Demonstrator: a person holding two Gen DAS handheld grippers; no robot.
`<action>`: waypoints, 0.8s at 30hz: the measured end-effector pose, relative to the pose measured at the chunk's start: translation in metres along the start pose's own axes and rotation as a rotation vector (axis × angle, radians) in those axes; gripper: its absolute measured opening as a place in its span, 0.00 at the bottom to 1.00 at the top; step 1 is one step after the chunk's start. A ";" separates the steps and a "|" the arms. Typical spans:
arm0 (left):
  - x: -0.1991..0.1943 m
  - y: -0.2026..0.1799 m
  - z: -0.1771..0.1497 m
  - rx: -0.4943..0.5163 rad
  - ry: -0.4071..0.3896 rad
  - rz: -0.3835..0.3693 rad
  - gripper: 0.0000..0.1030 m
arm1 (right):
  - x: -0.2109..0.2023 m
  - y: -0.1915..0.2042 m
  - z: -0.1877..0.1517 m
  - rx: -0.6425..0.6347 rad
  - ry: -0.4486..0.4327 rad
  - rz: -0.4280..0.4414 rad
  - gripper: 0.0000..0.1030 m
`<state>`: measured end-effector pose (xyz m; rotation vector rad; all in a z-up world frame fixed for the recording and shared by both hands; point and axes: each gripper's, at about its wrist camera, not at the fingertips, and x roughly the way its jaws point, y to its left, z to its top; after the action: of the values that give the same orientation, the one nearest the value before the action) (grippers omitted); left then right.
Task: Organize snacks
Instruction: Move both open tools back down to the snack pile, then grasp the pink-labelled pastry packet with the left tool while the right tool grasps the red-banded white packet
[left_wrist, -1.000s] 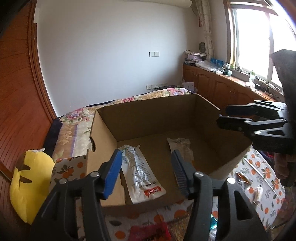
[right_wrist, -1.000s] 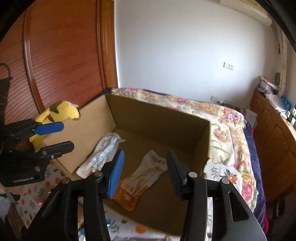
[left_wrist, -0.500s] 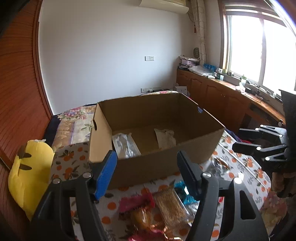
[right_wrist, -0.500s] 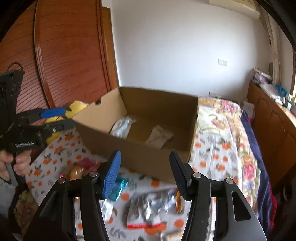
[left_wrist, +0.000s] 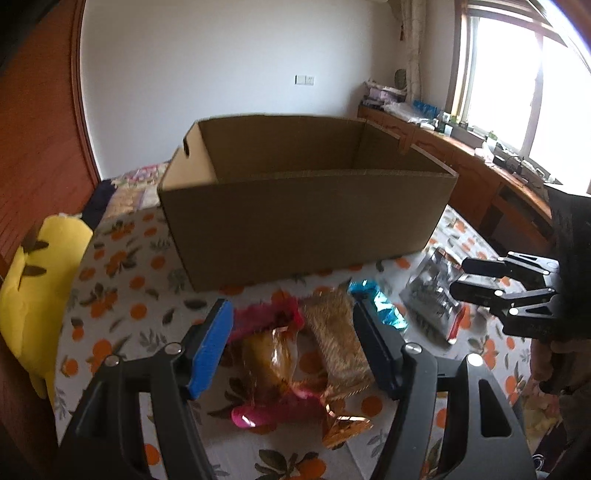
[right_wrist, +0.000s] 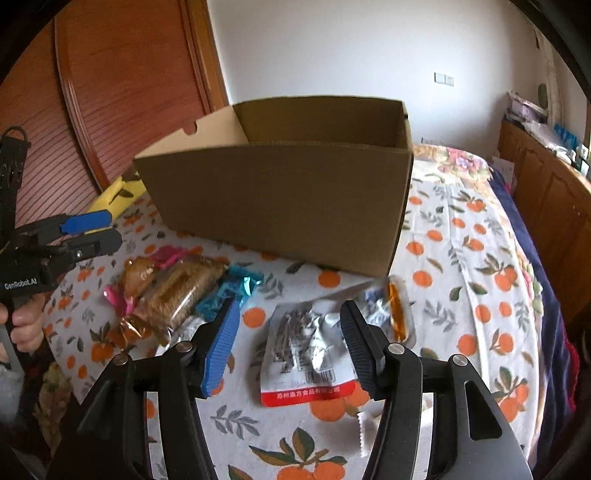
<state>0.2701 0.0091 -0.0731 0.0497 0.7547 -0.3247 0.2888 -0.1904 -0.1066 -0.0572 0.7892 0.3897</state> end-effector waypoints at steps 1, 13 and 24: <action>0.003 0.001 -0.004 -0.006 0.011 0.000 0.66 | 0.003 0.000 -0.002 0.000 0.009 -0.002 0.56; 0.035 0.014 -0.030 -0.033 0.113 0.027 0.66 | 0.033 0.005 -0.017 -0.054 0.074 -0.035 0.66; 0.055 0.014 -0.040 -0.003 0.153 0.058 0.67 | 0.042 0.008 -0.021 -0.074 0.106 -0.065 0.68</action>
<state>0.2851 0.0135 -0.1405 0.0943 0.9038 -0.2665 0.2986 -0.1733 -0.1505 -0.1739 0.8752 0.3565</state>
